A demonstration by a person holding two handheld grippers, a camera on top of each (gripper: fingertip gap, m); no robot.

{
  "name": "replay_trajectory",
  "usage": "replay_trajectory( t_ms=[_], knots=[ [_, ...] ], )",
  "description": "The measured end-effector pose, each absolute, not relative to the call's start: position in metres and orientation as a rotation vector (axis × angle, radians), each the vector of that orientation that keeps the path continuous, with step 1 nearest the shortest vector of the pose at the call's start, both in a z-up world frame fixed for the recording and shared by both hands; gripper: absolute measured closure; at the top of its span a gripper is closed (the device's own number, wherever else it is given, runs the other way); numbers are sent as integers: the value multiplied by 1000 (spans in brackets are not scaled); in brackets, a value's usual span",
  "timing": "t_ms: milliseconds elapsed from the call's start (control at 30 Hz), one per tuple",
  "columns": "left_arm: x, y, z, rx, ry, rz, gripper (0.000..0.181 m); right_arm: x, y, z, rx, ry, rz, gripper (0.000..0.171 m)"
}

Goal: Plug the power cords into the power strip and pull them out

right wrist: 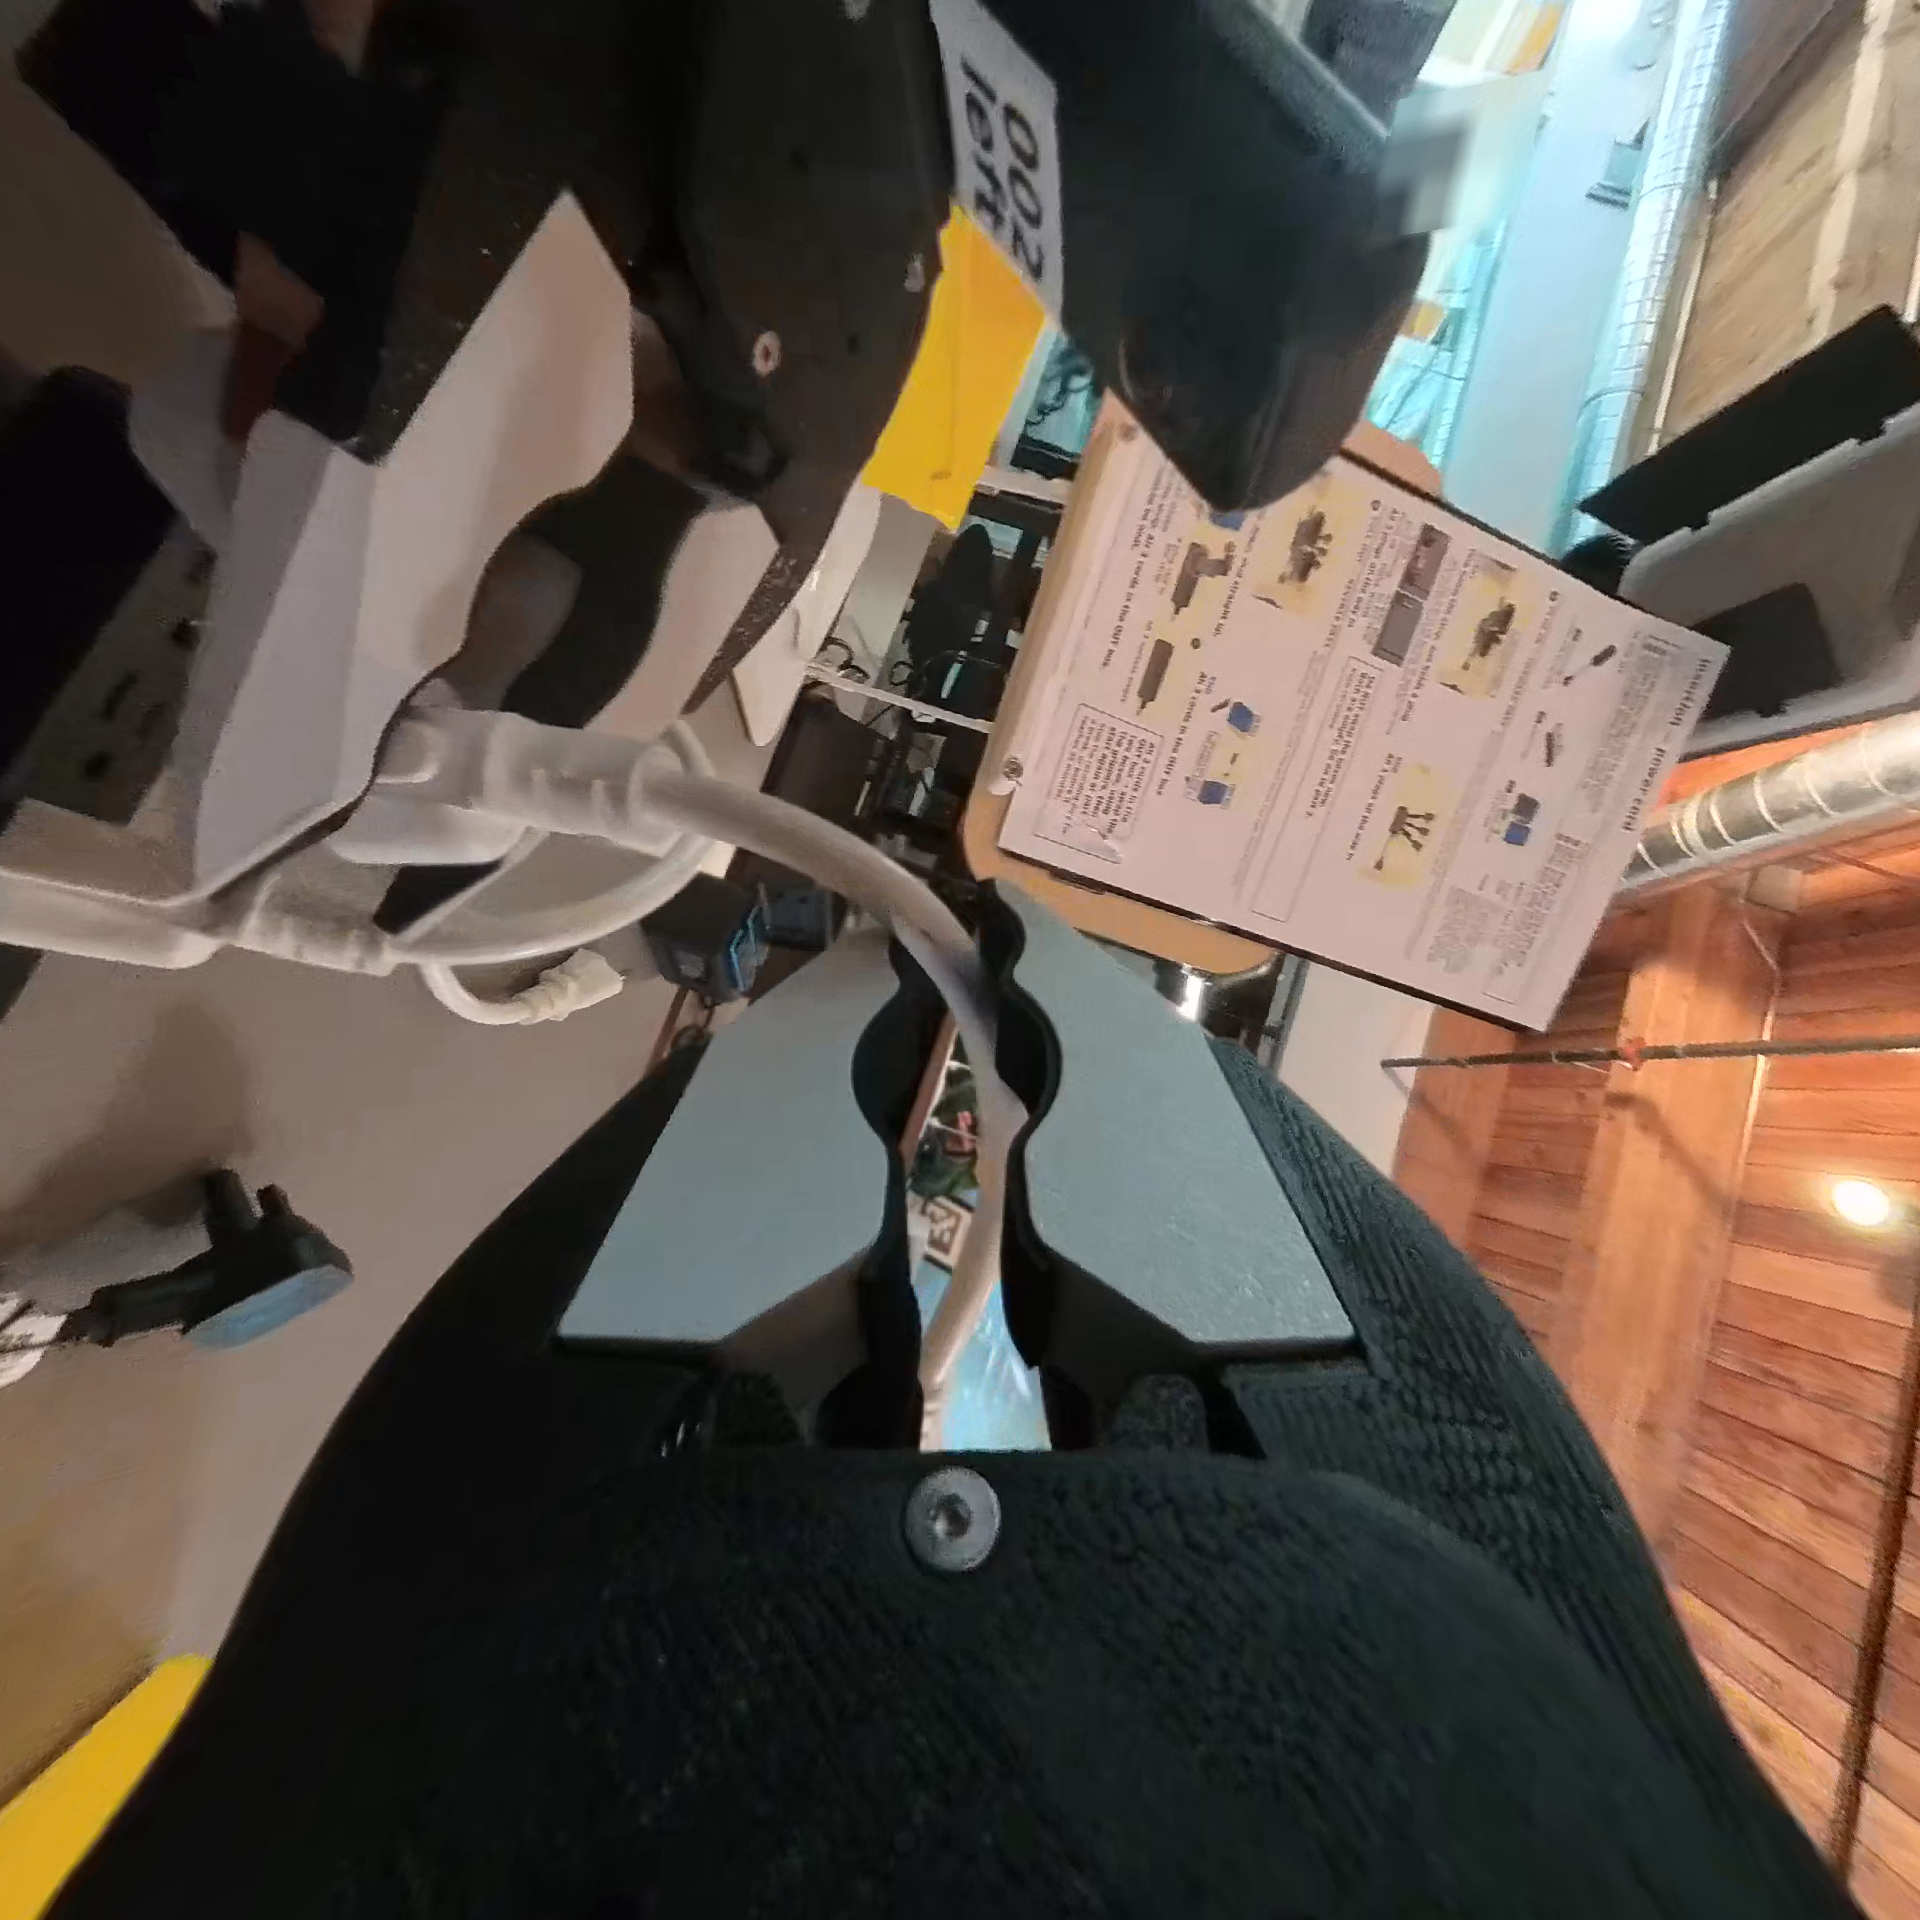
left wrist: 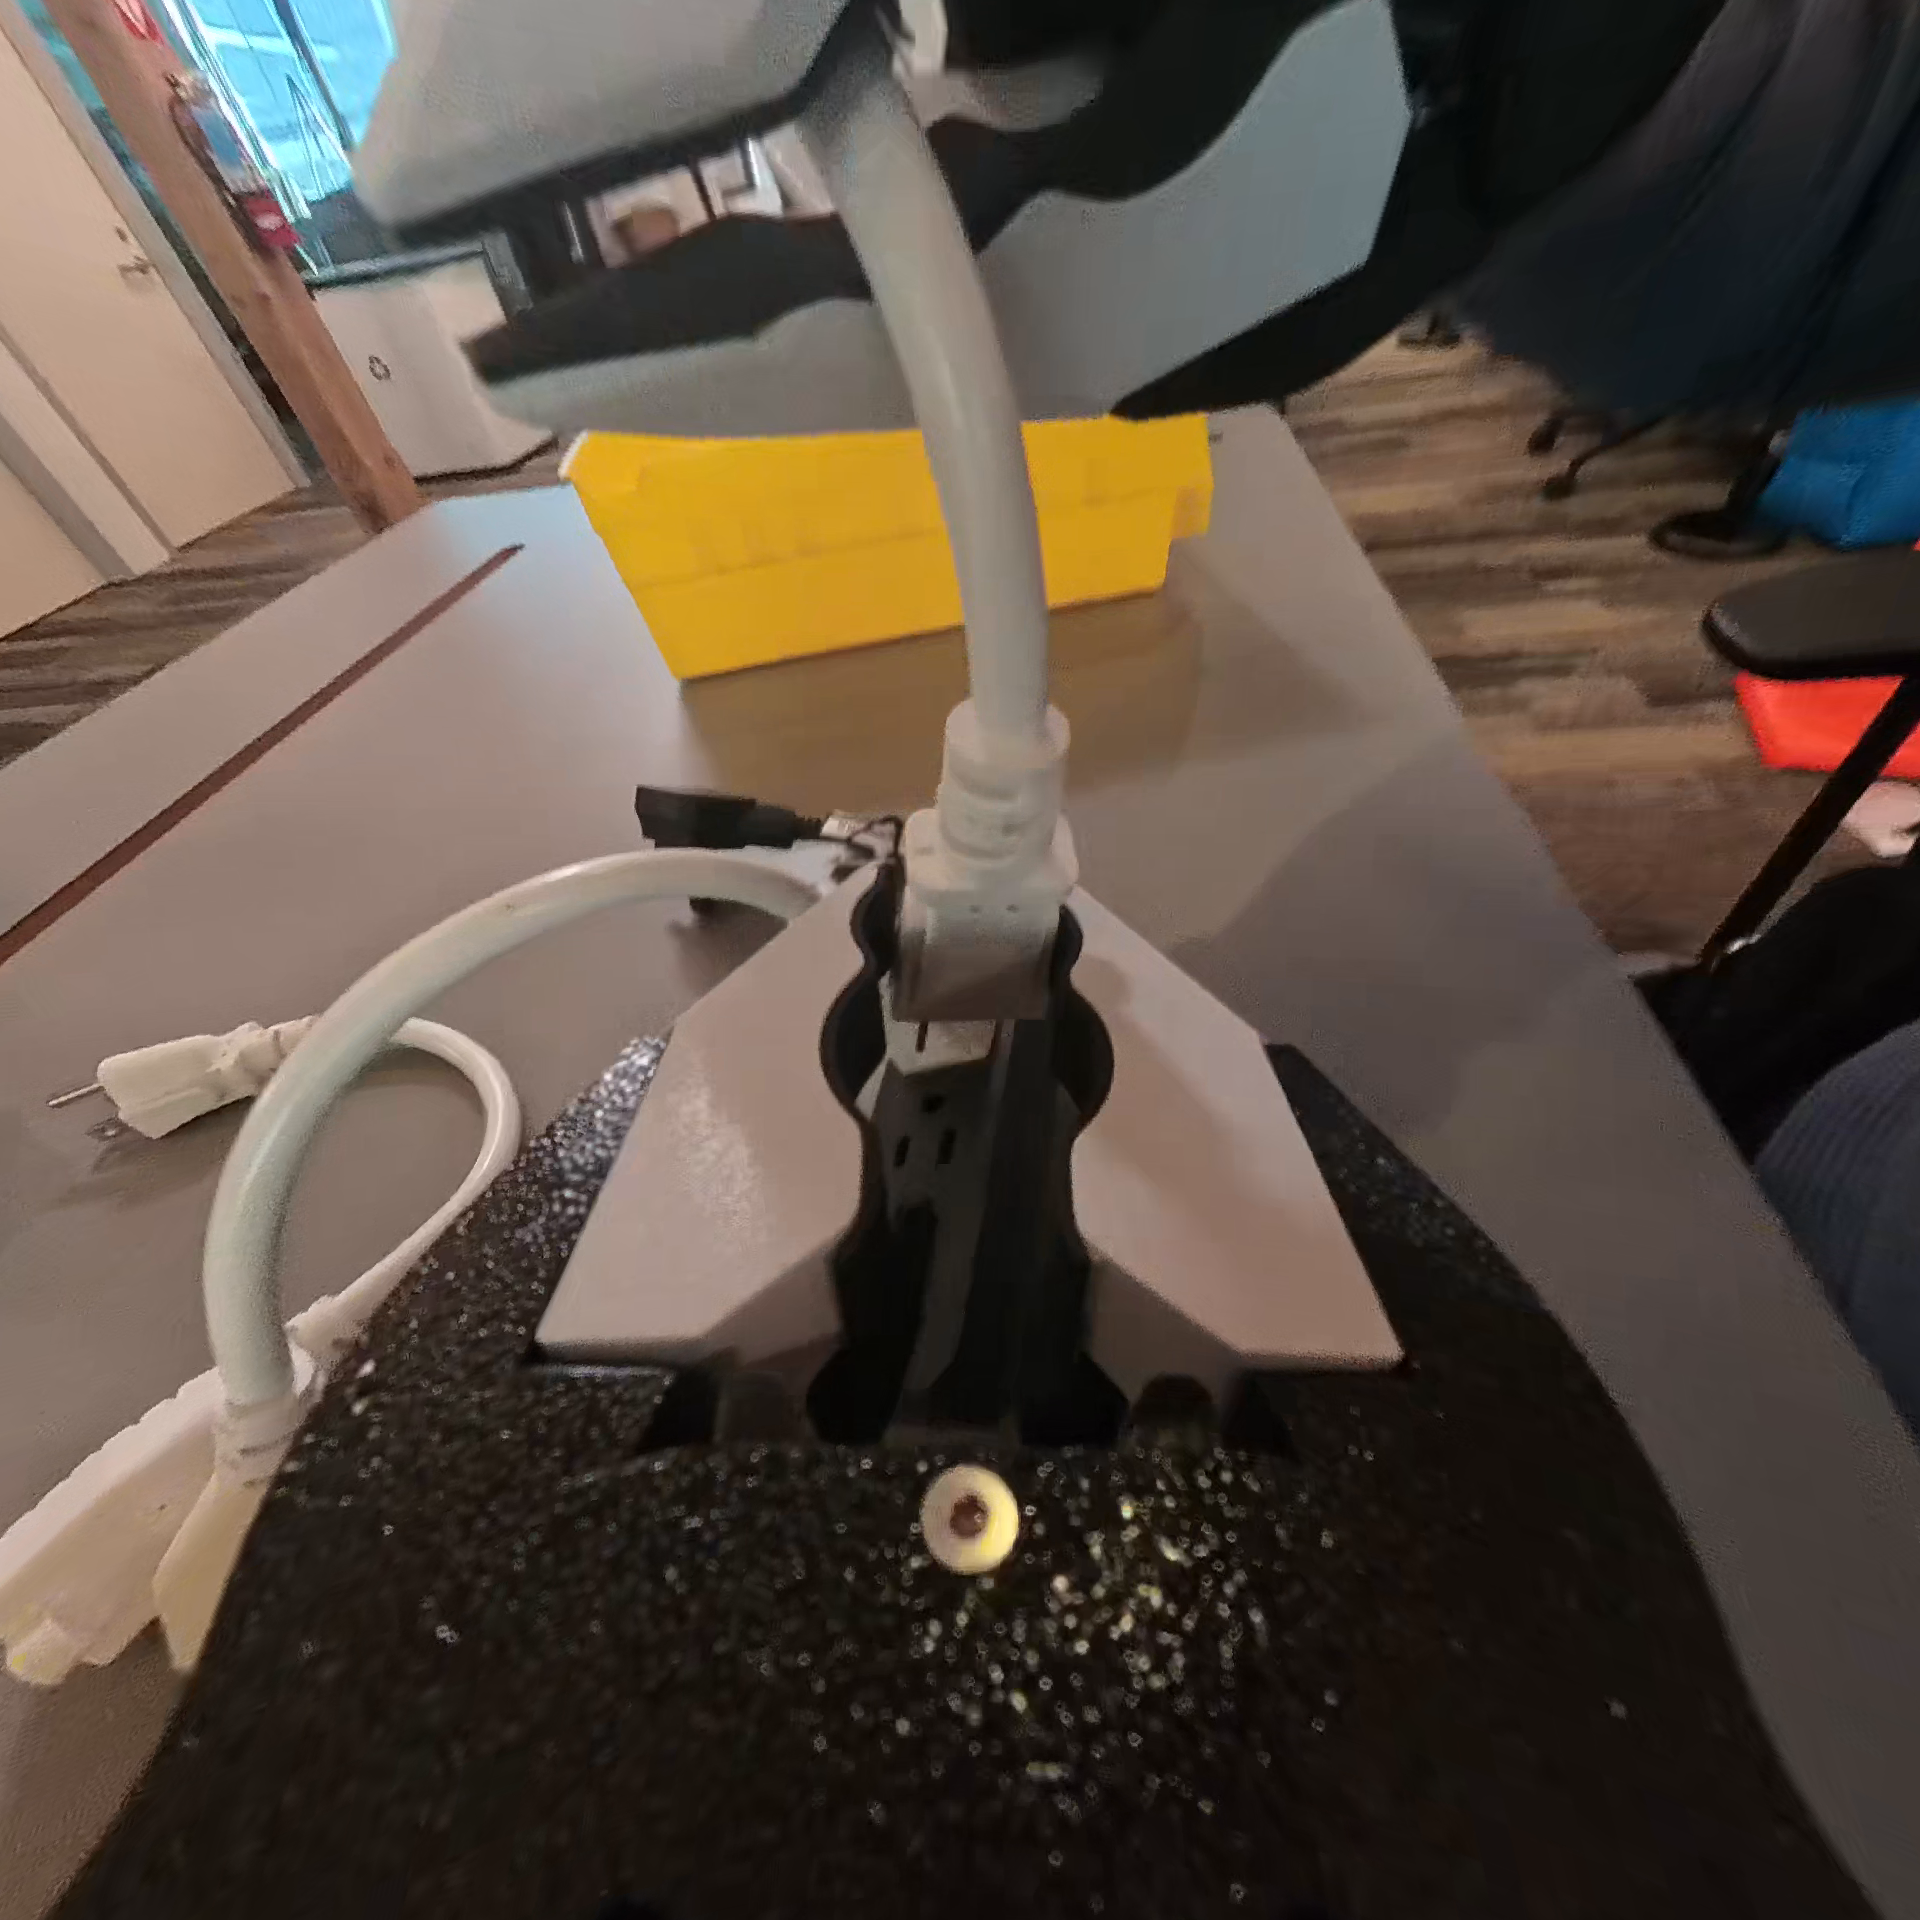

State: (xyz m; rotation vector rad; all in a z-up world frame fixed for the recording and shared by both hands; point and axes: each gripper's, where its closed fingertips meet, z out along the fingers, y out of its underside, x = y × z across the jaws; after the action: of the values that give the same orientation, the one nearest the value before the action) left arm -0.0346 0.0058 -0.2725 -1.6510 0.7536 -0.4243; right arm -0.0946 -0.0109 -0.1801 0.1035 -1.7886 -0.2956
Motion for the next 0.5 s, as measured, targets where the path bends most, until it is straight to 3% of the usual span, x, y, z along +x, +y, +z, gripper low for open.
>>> replay_trajectory(
  t_ms=[200, 500],
  knots=[
    [-47, 9, -306, -1787, 844, -374, 155, -83, 12, -218, 157, -1938, -501, 171],
    [-45, 7, -316, -1761, 957, -323, 155, -57, 13, -252, -256, -2243, -177, 168]
  ],
)
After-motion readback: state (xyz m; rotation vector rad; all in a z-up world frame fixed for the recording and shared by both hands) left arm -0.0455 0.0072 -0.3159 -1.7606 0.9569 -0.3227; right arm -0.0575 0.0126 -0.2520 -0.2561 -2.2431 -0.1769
